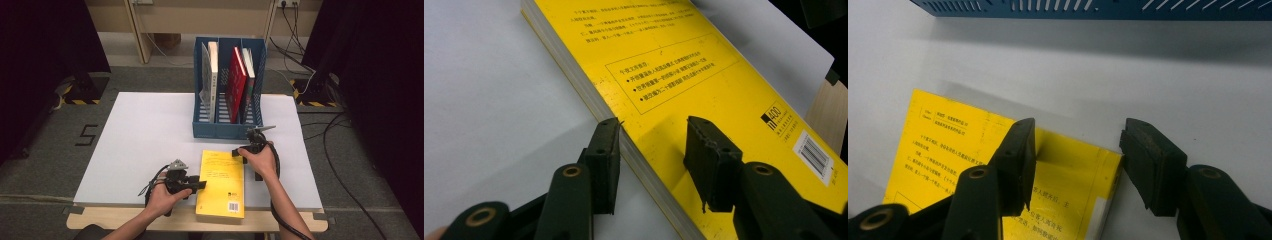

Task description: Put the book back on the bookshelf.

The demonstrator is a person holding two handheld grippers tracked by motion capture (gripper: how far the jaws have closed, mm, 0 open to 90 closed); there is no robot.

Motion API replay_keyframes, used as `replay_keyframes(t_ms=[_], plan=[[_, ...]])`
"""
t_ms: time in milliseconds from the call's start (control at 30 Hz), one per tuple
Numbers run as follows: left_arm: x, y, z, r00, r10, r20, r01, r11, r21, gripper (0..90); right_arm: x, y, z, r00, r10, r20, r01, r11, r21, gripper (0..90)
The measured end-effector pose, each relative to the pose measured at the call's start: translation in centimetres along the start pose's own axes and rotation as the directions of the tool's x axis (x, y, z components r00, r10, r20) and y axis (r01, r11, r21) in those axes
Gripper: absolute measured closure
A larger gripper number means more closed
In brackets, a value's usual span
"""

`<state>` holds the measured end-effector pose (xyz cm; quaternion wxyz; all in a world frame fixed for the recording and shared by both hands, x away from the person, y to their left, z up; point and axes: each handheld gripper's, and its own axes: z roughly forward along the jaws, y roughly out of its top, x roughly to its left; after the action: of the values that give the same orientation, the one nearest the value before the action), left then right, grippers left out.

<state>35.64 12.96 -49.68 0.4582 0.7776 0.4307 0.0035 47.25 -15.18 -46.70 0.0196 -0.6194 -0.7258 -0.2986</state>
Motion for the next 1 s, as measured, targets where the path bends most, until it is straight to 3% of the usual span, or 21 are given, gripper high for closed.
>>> replay_keyframes(t_ms=[133,233,367,633,1000], plan=[[-0.05,-0.06,0.00,1.0000,-0.005,-0.004,0.005,1.0000,-0.002,57.1,-0.18,0.16,-0.06,0.9998,0.016,-0.007,-0.016,1.000,0.008,51.2],[-0.12,-0.12,-0.03,1.0000,0.004,-0.009,-0.004,1.0000,-0.006,56.6,-0.26,0.20,-0.09,0.9983,0.054,-0.025,-0.054,0.998,-0.014,53.4],[0.03,-0.03,-0.08,1.0000,0.002,0.000,-0.002,1.0000,0.002,56.9,-0.13,0.35,-0.12,0.9992,0.036,-0.018,-0.037,0.999,-0.015,53.5],[0.12,0.00,-0.13,1.0000,0.000,0.006,0.000,1.0000,0.006,57.2,-0.43,0.51,-0.76,0.9965,0.057,-0.062,-0.059,0.998,-0.027,54.7],[0.22,0.08,-0.09,0.9998,-0.019,0.010,0.019,0.9998,0.008,58.0,-0.51,0.55,0.06,0.9974,0.060,-0.039,-0.060,0.998,0.009,51.9]])
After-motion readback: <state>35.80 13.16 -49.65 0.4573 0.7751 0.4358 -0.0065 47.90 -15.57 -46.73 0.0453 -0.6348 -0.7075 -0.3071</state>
